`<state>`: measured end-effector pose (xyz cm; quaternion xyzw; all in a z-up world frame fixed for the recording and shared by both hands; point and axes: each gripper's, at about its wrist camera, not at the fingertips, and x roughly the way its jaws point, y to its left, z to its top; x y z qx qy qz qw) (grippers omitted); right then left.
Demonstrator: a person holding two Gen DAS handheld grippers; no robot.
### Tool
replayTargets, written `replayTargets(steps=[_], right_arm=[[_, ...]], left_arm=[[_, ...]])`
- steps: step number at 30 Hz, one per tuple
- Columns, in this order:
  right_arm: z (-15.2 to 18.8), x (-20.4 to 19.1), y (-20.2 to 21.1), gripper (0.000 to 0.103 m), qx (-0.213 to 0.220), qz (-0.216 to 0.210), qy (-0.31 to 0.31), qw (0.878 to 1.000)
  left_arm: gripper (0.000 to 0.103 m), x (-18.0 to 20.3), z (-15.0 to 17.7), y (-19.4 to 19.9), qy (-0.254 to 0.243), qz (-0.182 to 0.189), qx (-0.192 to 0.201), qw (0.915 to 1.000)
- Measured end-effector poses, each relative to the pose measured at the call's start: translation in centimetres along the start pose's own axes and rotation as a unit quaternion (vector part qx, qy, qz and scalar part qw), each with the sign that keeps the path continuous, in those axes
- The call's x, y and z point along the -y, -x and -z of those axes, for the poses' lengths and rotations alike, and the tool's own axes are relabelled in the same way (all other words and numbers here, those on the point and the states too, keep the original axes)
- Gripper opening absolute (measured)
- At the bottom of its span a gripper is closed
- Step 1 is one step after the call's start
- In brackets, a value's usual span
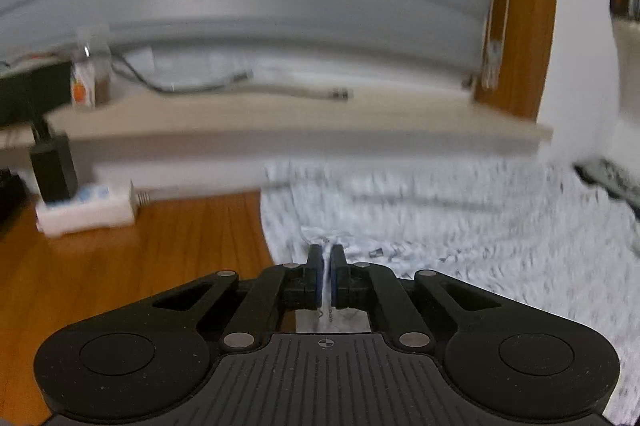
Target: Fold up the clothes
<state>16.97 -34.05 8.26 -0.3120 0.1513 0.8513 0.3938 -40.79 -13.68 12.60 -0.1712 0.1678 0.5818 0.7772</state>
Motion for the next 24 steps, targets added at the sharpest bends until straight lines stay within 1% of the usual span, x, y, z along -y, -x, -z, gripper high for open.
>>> replayTargets(steps=[1,2,3,4,5,6,8,12,14,15,17,19,21,24], right_arm=[[0.0,0.0,0.0,0.003,0.000,0.000,0.000,1.000],[0.0,0.0,0.1,0.003,0.001,0.000,-0.001,1.000],[0.1,0.0,0.1,0.003,0.002,0.000,-0.002,1.000],[0.1,0.1,0.1,0.003,0.003,0.000,-0.002,1.000],[0.1,0.0,0.1,0.003,0.003,0.000,-0.003,1.000],[0.1,0.1,0.1,0.003,0.004,0.000,-0.003,1.000],[0.1,0.1,0.1,0.003,0.003,-0.001,-0.004,1.000],[0.0,0.1,0.1,0.003,0.005,-0.001,-0.004,1.000],[0.0,0.1,0.0,0.003,0.007,0.000,-0.005,1.000],[0.0,0.1,0.0,0.003,0.008,0.001,-0.006,1.000],[-0.1,0.0,0.1,0.003,0.010,0.002,-0.007,1.000],[-0.3,0.0,0.1,0.003,0.013,0.003,-0.007,1.000],[-0.5,0.0,0.3,0.003,0.019,0.006,-0.007,1.000],[-1.1,0.0,0.6,0.003,0.035,0.012,-0.012,0.999]], left_arm=[[0.008,0.2,-0.1,-0.4,-0.005,-0.011,-0.007,0.9999],[0.012,0.4,-0.1,-1.1,-0.014,-0.030,-0.024,0.9992],[0.014,0.4,0.2,-1.7,-0.018,-0.046,-0.040,0.9980],[0.018,0.5,0.4,-2.2,-0.021,-0.060,-0.053,0.9965],[0.022,0.3,0.8,-2.3,-0.016,-0.063,-0.062,0.9960],[0.023,0.1,1.3,-2.0,-0.009,-0.058,-0.062,0.9963],[0.023,0.2,1.8,-0.6,-0.014,-0.053,-0.060,0.9967],[0.024,1.8,3.1,3.0,-0.047,-0.021,-0.072,0.9960],[0.046,2.7,3.9,5.0,-0.057,-0.006,-0.075,0.9955],[0.048,3.1,4.3,5.9,-0.063,0.000,-0.076,0.9951],[0.048,4.4,5.3,7.4,-0.082,0.015,-0.086,0.9927],[0.048,6.0,6.4,8.9,-0.111,0.032,-0.099,0.9883],[0.048,7.8,7.6,10.1,-0.151,0.044,-0.118,0.9804],[0.048,9.9,9.4,11.6,-0.203,0.060,-0.135,0.9680]])
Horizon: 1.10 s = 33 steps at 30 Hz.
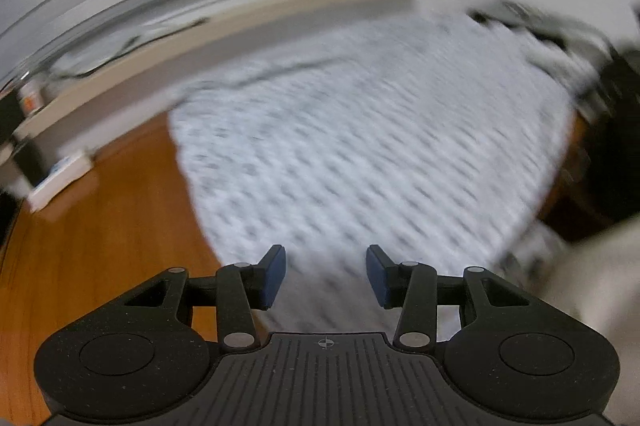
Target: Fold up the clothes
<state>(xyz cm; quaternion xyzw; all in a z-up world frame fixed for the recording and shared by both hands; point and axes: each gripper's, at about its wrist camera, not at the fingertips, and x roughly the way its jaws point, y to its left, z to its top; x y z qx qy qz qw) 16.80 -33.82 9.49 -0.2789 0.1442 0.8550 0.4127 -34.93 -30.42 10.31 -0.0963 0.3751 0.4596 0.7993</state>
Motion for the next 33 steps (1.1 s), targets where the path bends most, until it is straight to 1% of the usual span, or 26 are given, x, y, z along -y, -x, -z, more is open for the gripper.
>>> replayTargets(steps=[1,2,4,7,9,13,16,17,19,21,22,23,25,27,28,29,33], right_arm=[[-0.3,0.0,0.0,0.003,0.007,0.003,-0.003,1.000],[-0.6,0.1,0.1,0.003,0.015,0.005,-0.007,1.000],[-1.2,0.1,-0.3,0.003,0.021,0.008,-0.009,1.000],[-1.7,-0.2,-1.0,0.003,0.018,0.010,-0.004,1.000],[-1.9,-0.3,-1.4,0.003,0.015,0.010,0.000,1.000],[-1.8,-0.2,-1.4,0.003,0.015,0.010,-0.005,1.000],[-1.6,-0.1,-1.2,0.003,0.016,0.010,-0.007,1.000],[-1.6,0.0,-1.2,0.003,0.016,0.010,-0.007,1.000],[-1.6,0.1,-1.3,0.003,0.017,0.011,-0.007,1.000],[-1.6,0.1,-1.4,0.003,0.018,0.013,-0.007,1.000],[-1.7,0.1,-1.4,0.003,0.018,0.014,-0.007,1.000],[-1.7,0.2,-1.5,0.003,0.019,0.013,-0.008,1.000],[-1.7,0.2,-1.7,0.003,0.020,0.015,-0.009,1.000],[-1.6,0.3,-1.9,0.003,0.021,0.016,-0.012,1.000],[-1.6,0.3,-1.9,0.003,0.021,0.016,-0.013,1.000],[-1.6,0.4,-2.0,0.003,0.021,0.016,-0.015,1.000],[-1.5,0.5,-2.1,0.003,0.021,0.018,-0.015,1.000]], left_arm=[[0.050,0.7,0.3,0.2,-0.016,-0.001,-0.005,0.9999],[0.058,1.5,0.7,0.4,-0.035,-0.006,-0.005,0.9994],[0.068,2.4,1.5,0.4,-0.056,-0.005,-0.015,0.9983],[0.068,3.1,2.3,0.1,-0.078,-0.004,-0.033,0.9964],[0.068,3.0,2.6,-0.1,-0.087,-0.004,-0.037,0.9955],[0.068,1.7,2.2,-0.1,-0.062,-0.020,-0.028,0.9975],[0.067,0.7,2.0,-0.5,-0.050,-0.017,-0.031,0.9981],[0.065,0.3,1.9,-0.7,-0.045,-0.017,-0.033,0.9983],[0.064,-0.6,1.7,-0.9,-0.028,-0.008,-0.030,0.9991],[0.053,-1.7,1.4,-0.8,-0.004,0.012,-0.026,0.9996],[0.041,-2.2,1.2,-0.7,0.009,0.024,-0.025,0.9994],[0.032,-2.9,0.9,-0.7,0.022,0.036,-0.025,0.9988],[0.032,-3.5,0.7,-0.8,0.031,0.054,-0.028,0.9977],[0.032,-4.0,0.5,-1.0,0.039,0.062,-0.030,0.9969],[0.024,-4.3,0.4,-1.1,0.044,0.065,-0.031,0.9964],[0.021,-4.7,0.4,-1.1,0.052,0.062,-0.032,0.9962],[0.021,-6.2,0.3,-1.8,0.078,0.049,-0.034,0.9952]])
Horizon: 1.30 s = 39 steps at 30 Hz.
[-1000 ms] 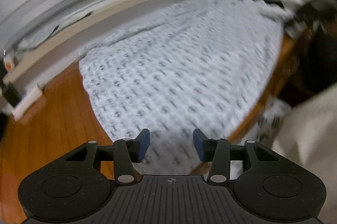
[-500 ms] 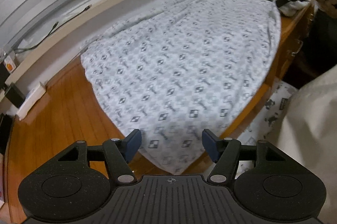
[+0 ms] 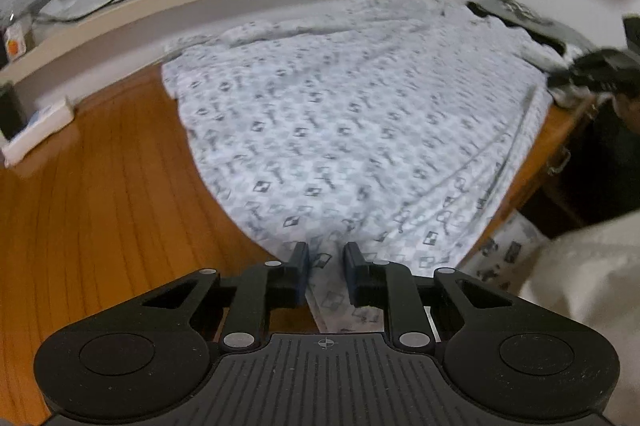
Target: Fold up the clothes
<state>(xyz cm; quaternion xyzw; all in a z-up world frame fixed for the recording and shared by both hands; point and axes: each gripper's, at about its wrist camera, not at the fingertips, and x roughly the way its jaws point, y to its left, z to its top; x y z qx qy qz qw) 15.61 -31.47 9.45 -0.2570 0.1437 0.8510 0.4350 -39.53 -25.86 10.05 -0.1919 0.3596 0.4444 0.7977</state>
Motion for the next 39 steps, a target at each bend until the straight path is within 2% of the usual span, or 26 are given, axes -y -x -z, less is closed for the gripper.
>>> replayTargets(steps=[4,7,9,13,15,17,18,20,22,30,33,36,38,39], right_arm=[[0.0,0.0,0.0,0.003,0.000,0.002,0.001,1.000],[0.0,-0.1,0.0,0.003,-0.001,0.003,0.001,1.000],[0.0,-0.1,0.0,0.003,-0.002,0.003,0.002,1.000],[0.0,-0.1,-0.1,0.003,-0.004,0.004,0.002,1.000],[0.0,-0.2,-0.2,0.003,-0.004,0.005,0.001,1.000],[0.0,-0.2,-0.3,0.003,-0.003,0.005,0.000,1.000],[0.0,-0.1,-0.4,0.003,-0.003,0.005,0.000,1.000],[0.0,-0.1,-0.4,0.003,-0.004,0.005,0.000,1.000],[0.0,-0.1,-0.4,0.003,-0.005,0.005,0.000,1.000],[0.1,-0.1,-0.3,0.003,-0.005,0.006,0.000,1.000],[0.1,-0.1,-0.3,0.003,-0.004,0.006,0.001,1.000],[0.0,-0.1,0.0,0.003,-0.002,0.005,0.002,1.000],[-0.2,-0.3,0.3,0.003,0.000,0.004,0.008,1.000],[-0.3,-0.3,0.6,0.003,0.000,0.001,0.013,1.000]], left_arm=[[0.023,-0.4,-0.7,-0.5,-0.007,-0.017,-0.001,0.9998],[0.032,0.4,-0.8,-0.1,-0.035,-0.049,-0.002,0.9982],[0.034,1.4,-0.5,0.8,-0.047,-0.064,0.009,0.9968],[0.034,4.4,0.1,2.8,-0.088,-0.046,0.033,0.9945],[0.034,6.0,0.6,3.1,-0.108,-0.025,0.030,0.9934],[0.034,7.3,1.4,2.4,-0.127,-0.019,0.016,0.9916],[0.034,7.7,1.8,2.0,-0.136,-0.025,0.012,0.9903],[0.050,8.3,2.4,1.3,-0.153,-0.040,0.007,0.9873],[0.057,8.9,3.0,0.5,-0.170,-0.056,0.001,0.9838],[0.056,10.0,3.8,-0.5,-0.223,-0.109,-0.005,0.9687],[0.051,9.9,4.1,-0.7,-0.243,-0.130,-0.006,0.9612],[0.036,9.7,4.0,-0.2,-0.245,-0.127,-0.008,0.9613],[0.004,9.5,3.8,0.6,-0.239,-0.114,-0.011,0.9643],[0.004,9.4,3.8,1.1,-0.235,-0.105,-0.015,0.9663]])
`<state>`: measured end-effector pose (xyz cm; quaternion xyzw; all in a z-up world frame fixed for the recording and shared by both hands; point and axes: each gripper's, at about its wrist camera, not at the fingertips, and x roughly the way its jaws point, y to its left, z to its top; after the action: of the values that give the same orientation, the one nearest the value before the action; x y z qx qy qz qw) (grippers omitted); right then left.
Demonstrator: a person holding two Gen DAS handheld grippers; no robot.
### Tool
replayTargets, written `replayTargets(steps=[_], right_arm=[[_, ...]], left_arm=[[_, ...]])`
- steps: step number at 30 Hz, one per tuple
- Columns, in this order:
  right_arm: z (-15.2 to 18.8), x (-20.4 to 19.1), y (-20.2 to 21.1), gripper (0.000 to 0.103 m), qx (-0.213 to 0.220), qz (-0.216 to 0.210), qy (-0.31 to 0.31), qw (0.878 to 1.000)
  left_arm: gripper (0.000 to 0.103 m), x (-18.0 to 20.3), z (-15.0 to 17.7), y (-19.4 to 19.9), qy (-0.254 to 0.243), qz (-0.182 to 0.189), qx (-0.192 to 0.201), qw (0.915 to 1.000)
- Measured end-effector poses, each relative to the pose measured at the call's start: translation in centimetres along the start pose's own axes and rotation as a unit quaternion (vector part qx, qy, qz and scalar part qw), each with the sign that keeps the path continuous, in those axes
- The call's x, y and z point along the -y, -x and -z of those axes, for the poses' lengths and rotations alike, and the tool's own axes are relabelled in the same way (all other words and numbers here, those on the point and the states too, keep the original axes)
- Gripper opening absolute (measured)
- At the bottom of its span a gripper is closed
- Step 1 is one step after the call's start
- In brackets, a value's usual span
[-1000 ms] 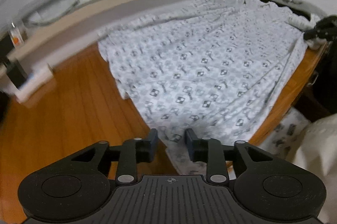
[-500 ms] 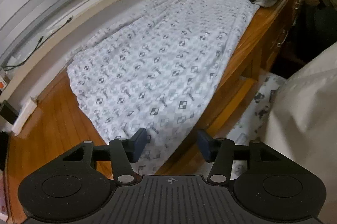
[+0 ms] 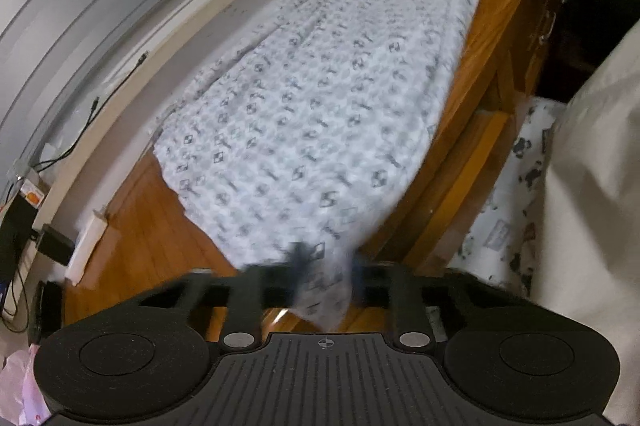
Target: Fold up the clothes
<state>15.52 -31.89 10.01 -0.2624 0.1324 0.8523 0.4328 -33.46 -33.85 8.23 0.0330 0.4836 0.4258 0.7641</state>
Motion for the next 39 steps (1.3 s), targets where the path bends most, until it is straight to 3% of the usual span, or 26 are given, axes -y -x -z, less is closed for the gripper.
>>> replayTargets(steps=[4,8,15,23,30,33,35,39], right_arm=[[-0.5,-0.2,1.3,0.003,0.003,-0.002,0.016,1.000],[-0.6,-0.6,2.2,0.003,0.000,0.003,0.032,0.999],[-2.8,-0.1,1.4,0.003,0.018,0.036,0.071,0.997],[-8.1,2.0,-3.2,0.003,0.031,0.088,0.121,0.988],[-11.5,4.0,-10.6,0.003,0.014,0.139,0.149,0.979],[-12.1,5.1,-13.4,0.006,0.012,0.154,0.114,0.981],[-11.8,4.9,-14.2,0.025,0.012,0.153,0.101,0.983],[-10.9,3.8,-13.7,0.028,0.028,0.133,0.083,0.987]], left_arm=[[0.004,-0.2,0.0,1.6,0.005,0.035,-0.012,0.9993],[0.004,0.0,-0.7,2.7,0.005,0.043,-0.010,0.9990],[0.004,-4.0,-2.8,3.7,0.021,0.005,0.026,0.9994],[0.004,-10.7,-8.3,1.3,0.034,-0.037,0.064,0.9967],[0.004,-15.7,-11.8,-5.1,0.058,-0.045,0.037,0.9966],[0.021,-17.0,-11.9,-8.2,0.100,-0.055,0.013,0.9934],[0.031,-17.0,-11.1,-9.4,0.119,-0.051,0.000,0.9916],[0.031,-16.3,-9.3,-9.6,0.166,-0.051,0.003,0.9848]])
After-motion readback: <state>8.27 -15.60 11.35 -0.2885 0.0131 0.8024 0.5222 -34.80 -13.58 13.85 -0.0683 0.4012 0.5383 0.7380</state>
